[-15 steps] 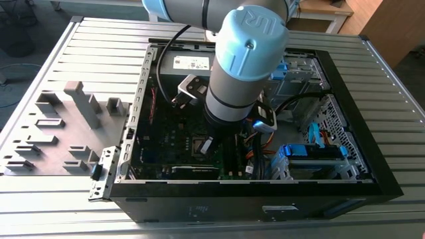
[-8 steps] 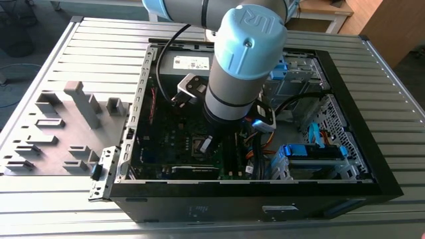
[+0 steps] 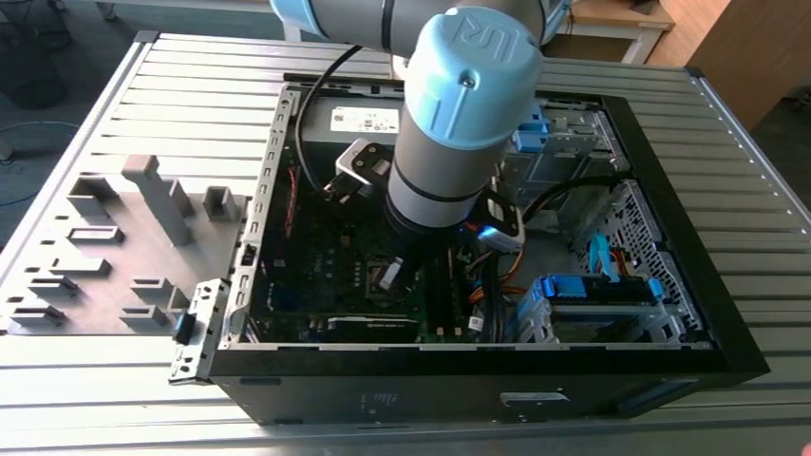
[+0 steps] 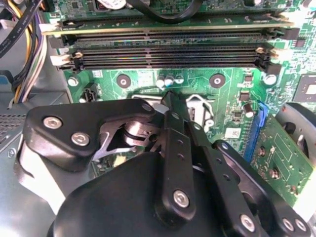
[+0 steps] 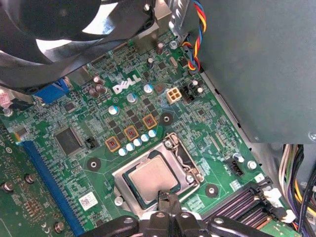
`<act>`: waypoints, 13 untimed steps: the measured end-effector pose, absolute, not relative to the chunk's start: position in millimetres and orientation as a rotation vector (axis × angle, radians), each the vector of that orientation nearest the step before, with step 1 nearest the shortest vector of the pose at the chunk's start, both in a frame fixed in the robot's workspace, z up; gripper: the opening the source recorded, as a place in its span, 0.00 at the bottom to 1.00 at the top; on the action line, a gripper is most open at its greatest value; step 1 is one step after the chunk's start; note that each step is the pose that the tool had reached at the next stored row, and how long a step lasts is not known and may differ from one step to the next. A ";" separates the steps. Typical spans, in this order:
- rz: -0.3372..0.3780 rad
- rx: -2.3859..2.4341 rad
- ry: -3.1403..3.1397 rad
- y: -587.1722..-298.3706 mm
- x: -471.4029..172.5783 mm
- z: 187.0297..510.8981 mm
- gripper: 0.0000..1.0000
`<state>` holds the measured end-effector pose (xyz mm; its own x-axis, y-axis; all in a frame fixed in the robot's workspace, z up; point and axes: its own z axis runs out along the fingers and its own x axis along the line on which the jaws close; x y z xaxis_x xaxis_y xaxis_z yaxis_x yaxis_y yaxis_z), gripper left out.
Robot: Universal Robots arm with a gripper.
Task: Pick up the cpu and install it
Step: 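Install the first cpu locking lever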
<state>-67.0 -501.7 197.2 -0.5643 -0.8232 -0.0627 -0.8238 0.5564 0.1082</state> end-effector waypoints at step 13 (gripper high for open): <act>0.195 -1.464 2.766 -501.7 -70.2 195.8 0.11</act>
<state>-70.2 -501.7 195.8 -0.5642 -0.8232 -0.0631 -0.8239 0.5565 0.1071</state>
